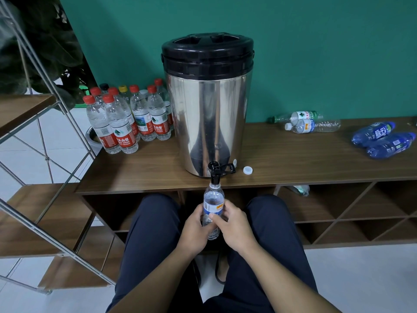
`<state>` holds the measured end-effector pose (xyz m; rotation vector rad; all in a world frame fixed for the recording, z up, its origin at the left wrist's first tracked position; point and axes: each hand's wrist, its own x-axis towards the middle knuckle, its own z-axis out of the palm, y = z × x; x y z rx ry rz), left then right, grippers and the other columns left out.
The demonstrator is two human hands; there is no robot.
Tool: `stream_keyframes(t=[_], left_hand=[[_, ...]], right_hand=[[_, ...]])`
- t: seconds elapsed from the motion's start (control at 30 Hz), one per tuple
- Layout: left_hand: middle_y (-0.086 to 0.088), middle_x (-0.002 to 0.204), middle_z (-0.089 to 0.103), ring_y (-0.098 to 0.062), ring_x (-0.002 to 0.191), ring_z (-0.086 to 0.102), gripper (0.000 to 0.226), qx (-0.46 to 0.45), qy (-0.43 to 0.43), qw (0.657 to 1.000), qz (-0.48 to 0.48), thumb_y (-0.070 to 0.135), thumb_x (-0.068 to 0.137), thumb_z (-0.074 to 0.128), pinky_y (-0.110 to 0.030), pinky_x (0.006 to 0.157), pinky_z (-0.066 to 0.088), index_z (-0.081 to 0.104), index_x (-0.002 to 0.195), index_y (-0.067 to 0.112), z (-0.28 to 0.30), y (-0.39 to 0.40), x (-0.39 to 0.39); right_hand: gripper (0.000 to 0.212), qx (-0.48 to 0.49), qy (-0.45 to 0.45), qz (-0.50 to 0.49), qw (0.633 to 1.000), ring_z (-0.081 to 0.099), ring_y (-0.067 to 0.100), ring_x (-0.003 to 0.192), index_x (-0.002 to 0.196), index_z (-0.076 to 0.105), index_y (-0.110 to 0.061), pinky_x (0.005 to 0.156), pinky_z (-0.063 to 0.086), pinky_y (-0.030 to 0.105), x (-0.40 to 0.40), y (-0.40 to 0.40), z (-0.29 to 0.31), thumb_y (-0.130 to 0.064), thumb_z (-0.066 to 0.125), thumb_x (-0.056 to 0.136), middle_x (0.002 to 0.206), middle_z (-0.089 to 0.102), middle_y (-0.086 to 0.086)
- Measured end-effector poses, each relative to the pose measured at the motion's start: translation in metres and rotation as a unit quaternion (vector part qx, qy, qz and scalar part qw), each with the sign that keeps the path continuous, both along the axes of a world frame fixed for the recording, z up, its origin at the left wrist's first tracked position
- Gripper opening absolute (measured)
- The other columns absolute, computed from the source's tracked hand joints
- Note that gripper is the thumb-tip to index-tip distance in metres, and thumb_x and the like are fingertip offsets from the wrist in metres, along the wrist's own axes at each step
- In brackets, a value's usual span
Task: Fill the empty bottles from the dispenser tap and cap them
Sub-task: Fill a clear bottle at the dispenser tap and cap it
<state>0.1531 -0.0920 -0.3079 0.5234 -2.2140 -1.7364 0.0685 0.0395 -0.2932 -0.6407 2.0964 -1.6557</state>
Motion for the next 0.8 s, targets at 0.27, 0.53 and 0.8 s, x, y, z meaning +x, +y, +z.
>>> stream_keyframes(t=[0.27, 0.53, 0.8], left_hand=[[0.01, 0.123, 0.08, -0.009, 0.115, 0.077, 0.051, 0.004, 0.0, 1.0, 0.0, 0.003, 0.098, 0.078, -0.028, 0.1, 0.061, 0.067, 0.141, 0.03, -0.0017, -0.0003, -0.0004], [0.009, 0.124, 0.08, -0.011, 0.116, 0.077, 0.051, 0.006, -0.003, 1.0, -0.003, 0.003, 0.099, 0.077, -0.033, 0.103, 0.061, 0.067, 0.141, 0.03, -0.0028, -0.0011, -0.001], [0.009, 0.122, 0.08, -0.012, 0.115, 0.077, 0.05, 0.01, -0.002, 1.0, -0.003, 0.004, 0.099, 0.077, -0.036, 0.102, 0.062, 0.068, 0.14, 0.031, -0.0021, -0.0004, -0.0002]], right_hand=[[0.037, -0.007, -0.008, 0.001, 1.0, 0.079, 0.007, 0.114, 0.131, 0.074, -0.03, 0.106, 0.063, 0.045, 0.0011, 0.0004, 0.0012, -0.011, 0.08, 0.1, 0.117, 0.084, -0.011], [0.037, -0.008, -0.008, 0.0, 1.0, 0.078, 0.006, 0.114, 0.131, 0.074, -0.031, 0.106, 0.063, 0.044, 0.002, 0.0009, 0.0031, -0.011, 0.08, 0.1, 0.117, 0.084, -0.012], [0.036, -0.009, -0.008, 0.004, 1.0, 0.079, 0.006, 0.112, 0.13, 0.074, -0.031, 0.103, 0.064, 0.042, 0.003, 0.0018, 0.0056, -0.012, 0.08, 0.1, 0.115, 0.084, -0.012]])
